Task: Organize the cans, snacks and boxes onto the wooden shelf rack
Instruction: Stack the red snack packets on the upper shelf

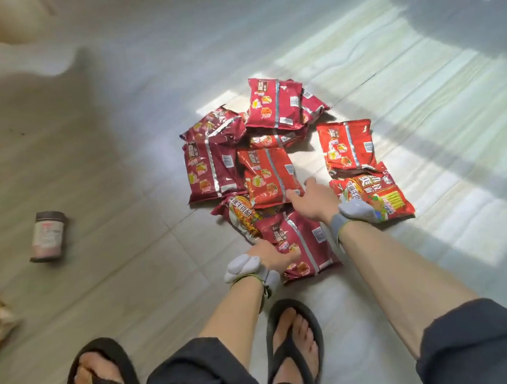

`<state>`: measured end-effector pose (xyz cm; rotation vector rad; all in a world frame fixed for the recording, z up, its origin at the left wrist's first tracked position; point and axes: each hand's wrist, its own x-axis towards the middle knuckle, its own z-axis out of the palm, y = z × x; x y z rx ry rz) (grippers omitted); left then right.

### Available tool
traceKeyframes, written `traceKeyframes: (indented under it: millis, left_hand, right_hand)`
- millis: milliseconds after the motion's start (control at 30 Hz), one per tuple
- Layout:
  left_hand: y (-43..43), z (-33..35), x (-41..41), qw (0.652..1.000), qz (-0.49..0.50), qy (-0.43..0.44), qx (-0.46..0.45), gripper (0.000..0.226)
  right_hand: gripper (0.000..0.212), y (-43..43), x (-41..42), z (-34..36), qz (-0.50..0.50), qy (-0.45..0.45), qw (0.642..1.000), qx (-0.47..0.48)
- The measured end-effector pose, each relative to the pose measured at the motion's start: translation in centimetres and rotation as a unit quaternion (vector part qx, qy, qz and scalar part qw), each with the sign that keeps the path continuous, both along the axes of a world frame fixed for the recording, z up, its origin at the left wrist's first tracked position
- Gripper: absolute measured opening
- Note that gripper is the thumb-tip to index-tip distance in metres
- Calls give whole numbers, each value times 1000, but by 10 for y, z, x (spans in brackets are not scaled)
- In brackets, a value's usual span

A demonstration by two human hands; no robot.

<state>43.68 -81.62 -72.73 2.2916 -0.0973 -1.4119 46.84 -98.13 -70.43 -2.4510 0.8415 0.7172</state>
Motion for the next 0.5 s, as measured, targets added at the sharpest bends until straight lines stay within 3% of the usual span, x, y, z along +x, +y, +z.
traceKeyframes:
  millis: [100,267,367,500]
  left_hand:
    - [-9,-22,1,996,82,29,16,104]
    - [-15,-36,10,995,97,24,24,66]
    - [-6,-33,15,996,79,27,20,36]
    - [19,-4,18,991,126,35,-24,17]
  right_hand:
    - [81,-4,17,-33,-58,9,998,24]
    - [93,-11,27,-50,-138,7,988,73]
    - [61,-16,26,-48,-187,-30,973,131]
    - [30,-6,19,-22,-200,-89,965,144]
